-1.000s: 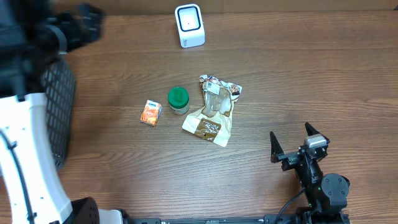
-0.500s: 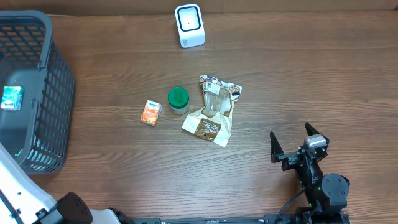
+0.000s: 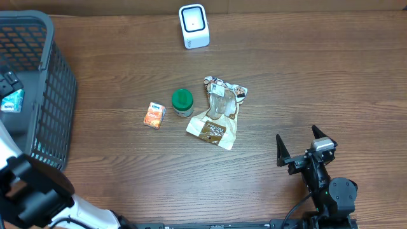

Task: Scan the item barcode
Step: 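Reach the left gripper into the basket toward the green tissue pack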

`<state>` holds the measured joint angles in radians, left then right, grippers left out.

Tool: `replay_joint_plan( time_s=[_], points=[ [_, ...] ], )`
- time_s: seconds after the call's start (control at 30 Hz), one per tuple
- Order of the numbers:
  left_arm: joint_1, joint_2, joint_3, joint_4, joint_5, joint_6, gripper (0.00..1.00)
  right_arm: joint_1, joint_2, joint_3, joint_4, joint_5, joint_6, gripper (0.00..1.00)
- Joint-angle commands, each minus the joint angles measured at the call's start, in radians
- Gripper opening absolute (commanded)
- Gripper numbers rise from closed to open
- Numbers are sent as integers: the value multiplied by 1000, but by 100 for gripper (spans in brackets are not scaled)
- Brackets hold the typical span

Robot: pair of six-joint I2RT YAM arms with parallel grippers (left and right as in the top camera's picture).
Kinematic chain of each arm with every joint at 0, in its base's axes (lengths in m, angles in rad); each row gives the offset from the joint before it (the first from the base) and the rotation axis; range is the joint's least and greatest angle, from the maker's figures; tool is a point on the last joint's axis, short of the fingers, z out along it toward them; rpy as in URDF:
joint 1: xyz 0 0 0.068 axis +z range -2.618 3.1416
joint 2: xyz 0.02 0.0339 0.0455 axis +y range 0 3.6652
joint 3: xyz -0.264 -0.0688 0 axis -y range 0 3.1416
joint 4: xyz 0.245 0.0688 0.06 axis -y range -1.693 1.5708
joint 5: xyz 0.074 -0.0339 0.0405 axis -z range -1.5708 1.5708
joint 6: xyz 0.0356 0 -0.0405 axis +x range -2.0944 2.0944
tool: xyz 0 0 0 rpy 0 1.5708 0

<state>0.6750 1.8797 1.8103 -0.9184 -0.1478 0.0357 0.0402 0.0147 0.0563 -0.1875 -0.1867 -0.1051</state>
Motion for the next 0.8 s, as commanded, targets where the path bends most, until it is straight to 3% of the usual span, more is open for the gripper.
replay_joint_plan(
  time_s=[0.0, 0.17, 0.37, 0.5, 0.77],
  points=[
    [0, 68, -7, 29, -12, 75, 100, 4, -12, 1, 3, -5, -1, 100],
    [-11, 148, -7, 84, -14, 155, 98, 4, -12, 1, 3, -6, -1, 100],
    [-34, 232, -7, 137, -157, 214, 100, 4, -12, 1, 3, -6, -1, 100],
    [-36, 282, -7, 175, -171, 244, 100, 4, -12, 1, 3, -6, -1, 100],
    [-39, 346, -7, 243, -168, 256, 91, 4, -12, 1, 3, -6, -1, 100]
  ],
)
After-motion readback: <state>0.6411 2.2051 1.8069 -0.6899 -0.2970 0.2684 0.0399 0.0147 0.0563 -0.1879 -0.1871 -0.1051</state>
